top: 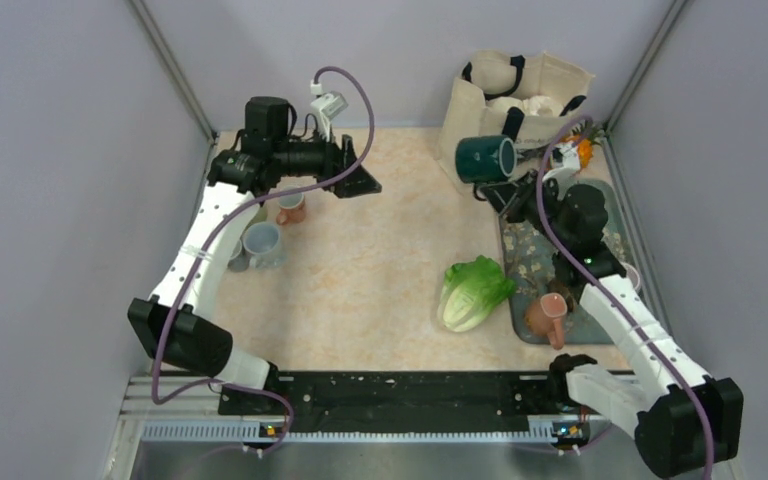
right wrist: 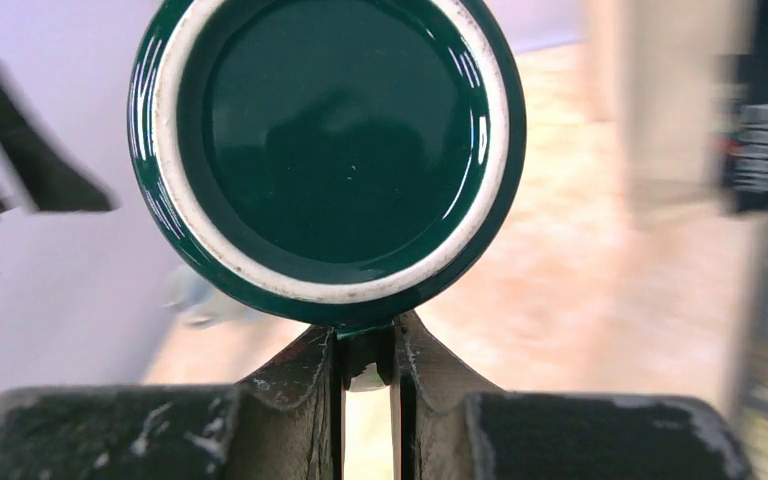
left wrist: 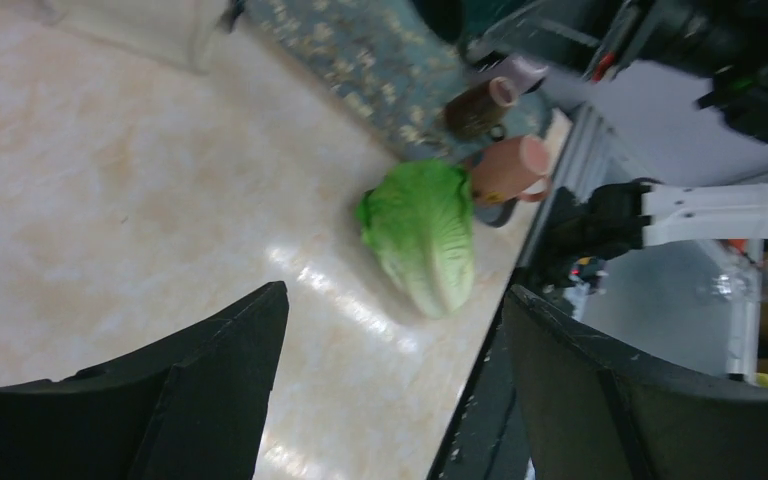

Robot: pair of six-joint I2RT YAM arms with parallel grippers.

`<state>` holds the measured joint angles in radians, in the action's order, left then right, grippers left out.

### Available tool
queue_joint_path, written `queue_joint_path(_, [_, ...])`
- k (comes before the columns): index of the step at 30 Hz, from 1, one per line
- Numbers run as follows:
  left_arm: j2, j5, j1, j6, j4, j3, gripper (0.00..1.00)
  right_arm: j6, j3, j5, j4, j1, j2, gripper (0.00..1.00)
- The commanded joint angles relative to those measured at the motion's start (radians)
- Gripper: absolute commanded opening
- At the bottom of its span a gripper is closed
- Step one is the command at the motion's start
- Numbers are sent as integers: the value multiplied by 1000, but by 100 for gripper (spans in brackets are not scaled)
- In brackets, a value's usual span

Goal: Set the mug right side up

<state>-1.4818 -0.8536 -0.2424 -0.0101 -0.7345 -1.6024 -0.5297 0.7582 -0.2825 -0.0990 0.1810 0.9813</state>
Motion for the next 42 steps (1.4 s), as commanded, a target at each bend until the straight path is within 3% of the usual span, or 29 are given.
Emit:
queue_joint_path(1, [-31, -157, -80, -293, 238, -65, 84, -215, 4, -81, -426, 168, -1, 0])
queue_joint_path(6, [-63, -180, -123, -410, 338, -69, 83, -267, 51, -85, -557, 288, 78, 0])
queue_joint_path(15, [-73, -162, -139, -413, 371, -87, 72, -284, 105, -90, -631, 392, 203, 0])
queue_joint_path(18, [-81, -176, -142, -434, 392, -79, 60, -304, 120, -102, -666, 410, 239, 0])
queue_joint_path(20, [-87, -190, -144, -464, 424, -67, 45, -321, 133, -117, -691, 423, 269, 0])
queue_joint_path(23, [-94, -204, -144, -494, 458, -63, 5, -334, 141, -129, -712, 437, 309, 0])
queue_joint_path(24, [-94, -198, -142, -490, 456, -63, 0, -337, 141, -137, -712, 437, 320, 0])
queue_joint_path(27, [-91, -113, -135, -397, 371, -84, 0, -301, 151, -133, -637, 437, 348, 0])
queue_joint_path(31, [-148, 254, -136, -122, 88, -210, 0, -177, 159, -52, -440, 437, 353, 51])
queue_joint_path(34, [-213, 521, -134, 55, 14, -246, 0, -102, 155, 17, -323, 437, 347, 74])
queue_joint_path(38, [-306, 700, -133, 212, 3, -266, 0, -15, 153, 95, -179, 437, 337, 86])
queue_joint_path(42, [-473, 809, -130, 372, -87, -394, 0, 45, 143, 151, -106, 437, 298, 87])
